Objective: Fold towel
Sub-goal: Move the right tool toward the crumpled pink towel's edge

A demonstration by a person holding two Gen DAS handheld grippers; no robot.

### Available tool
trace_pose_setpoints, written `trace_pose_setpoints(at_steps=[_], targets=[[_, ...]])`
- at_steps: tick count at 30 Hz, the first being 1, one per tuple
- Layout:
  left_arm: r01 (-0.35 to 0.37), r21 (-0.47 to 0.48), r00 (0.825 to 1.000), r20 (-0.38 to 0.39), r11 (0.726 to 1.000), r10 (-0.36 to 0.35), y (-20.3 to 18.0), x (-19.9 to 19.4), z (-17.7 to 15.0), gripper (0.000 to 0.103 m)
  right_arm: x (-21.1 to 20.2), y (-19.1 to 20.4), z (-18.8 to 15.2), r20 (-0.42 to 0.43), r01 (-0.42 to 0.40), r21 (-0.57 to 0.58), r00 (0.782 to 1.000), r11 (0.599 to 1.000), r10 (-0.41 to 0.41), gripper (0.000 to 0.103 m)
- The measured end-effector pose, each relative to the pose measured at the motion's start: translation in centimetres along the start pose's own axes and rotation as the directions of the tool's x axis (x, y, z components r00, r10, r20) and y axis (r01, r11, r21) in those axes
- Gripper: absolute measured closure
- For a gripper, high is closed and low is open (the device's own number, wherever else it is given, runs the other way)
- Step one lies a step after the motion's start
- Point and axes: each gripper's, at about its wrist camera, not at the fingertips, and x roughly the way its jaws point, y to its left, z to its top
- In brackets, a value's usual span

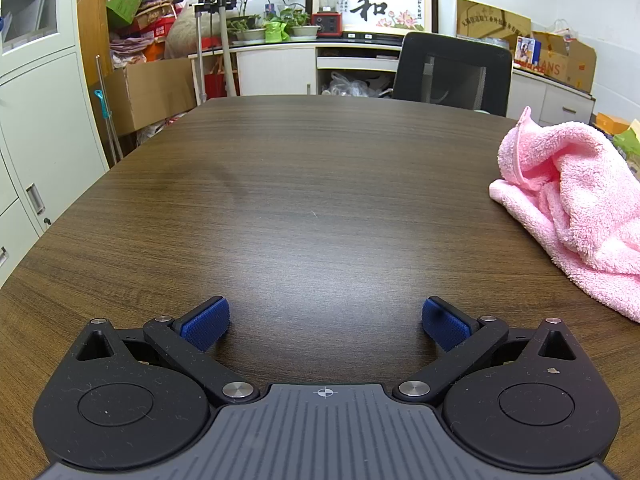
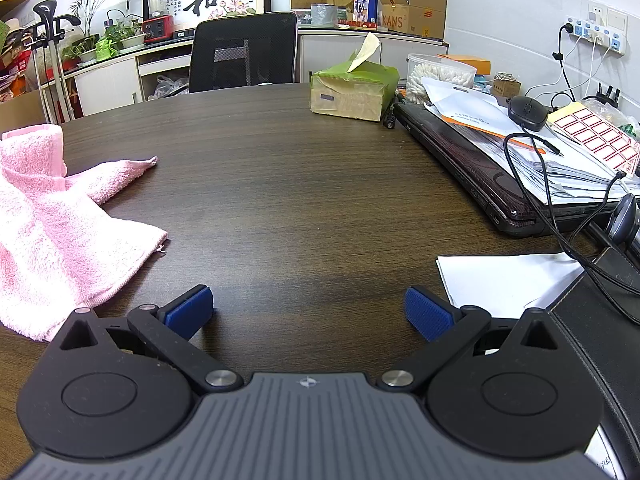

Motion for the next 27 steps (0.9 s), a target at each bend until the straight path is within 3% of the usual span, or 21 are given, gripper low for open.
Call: trace_pose_setpoints(at_steps=[27], targets=[[0.0, 0.0, 1.0, 0.0, 1.0, 0.0, 0.0, -0.01, 0.01, 0.0, 0.53, 0.34, 0.47, 0.0, 0.004, 0.004, 1.0, 1.0, -0.004, 0.0]])
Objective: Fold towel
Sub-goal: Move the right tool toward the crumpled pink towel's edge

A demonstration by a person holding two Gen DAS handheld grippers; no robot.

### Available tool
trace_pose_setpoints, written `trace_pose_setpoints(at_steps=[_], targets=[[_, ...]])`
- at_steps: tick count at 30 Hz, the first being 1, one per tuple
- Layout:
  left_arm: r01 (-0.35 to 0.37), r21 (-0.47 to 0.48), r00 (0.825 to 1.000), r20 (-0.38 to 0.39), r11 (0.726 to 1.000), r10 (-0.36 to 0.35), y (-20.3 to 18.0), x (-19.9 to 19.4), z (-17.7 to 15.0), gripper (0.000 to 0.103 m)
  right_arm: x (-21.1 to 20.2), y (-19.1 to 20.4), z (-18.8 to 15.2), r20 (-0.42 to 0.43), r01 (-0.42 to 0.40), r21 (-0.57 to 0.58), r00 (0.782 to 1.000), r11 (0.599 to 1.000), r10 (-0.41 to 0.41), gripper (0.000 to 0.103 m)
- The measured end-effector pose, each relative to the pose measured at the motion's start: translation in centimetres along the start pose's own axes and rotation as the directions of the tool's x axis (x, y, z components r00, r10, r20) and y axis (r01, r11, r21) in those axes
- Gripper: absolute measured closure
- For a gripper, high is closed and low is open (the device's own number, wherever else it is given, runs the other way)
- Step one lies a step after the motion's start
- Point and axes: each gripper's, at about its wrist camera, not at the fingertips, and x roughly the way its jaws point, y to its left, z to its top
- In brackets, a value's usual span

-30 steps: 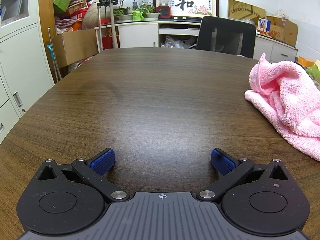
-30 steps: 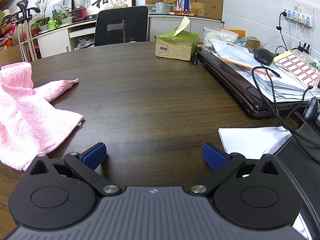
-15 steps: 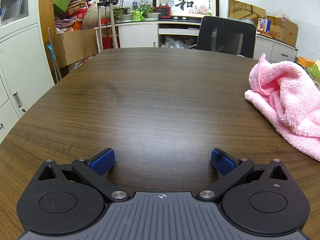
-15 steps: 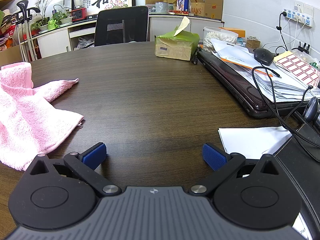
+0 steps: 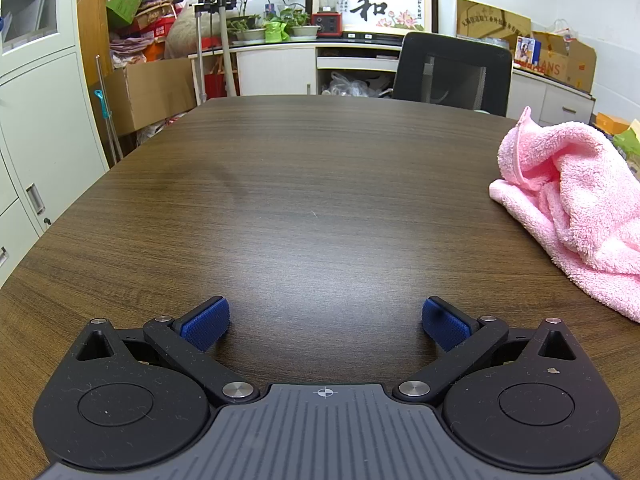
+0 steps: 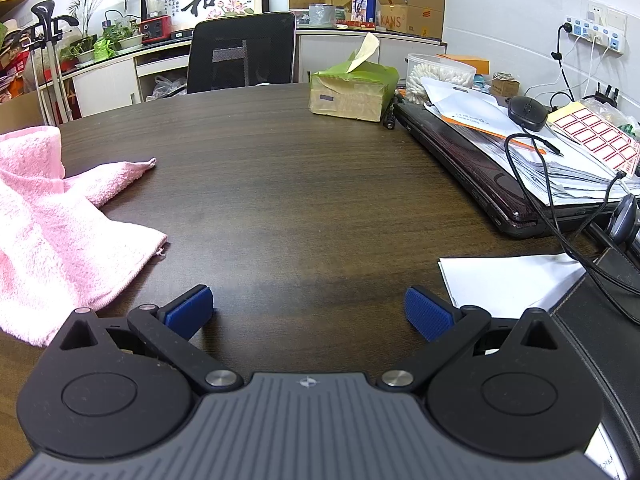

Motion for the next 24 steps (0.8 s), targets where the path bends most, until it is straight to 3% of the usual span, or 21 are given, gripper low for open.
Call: trace_pose_setpoints(at_steps=[24], targets=[[0.0, 0.0, 1.0, 0.0, 1.0, 0.0, 0.0, 0.0, 0.0, 0.0, 1.3, 0.8, 1.2, 0.003, 0.004, 0.003, 1.0, 1.0, -0.004, 0.0]])
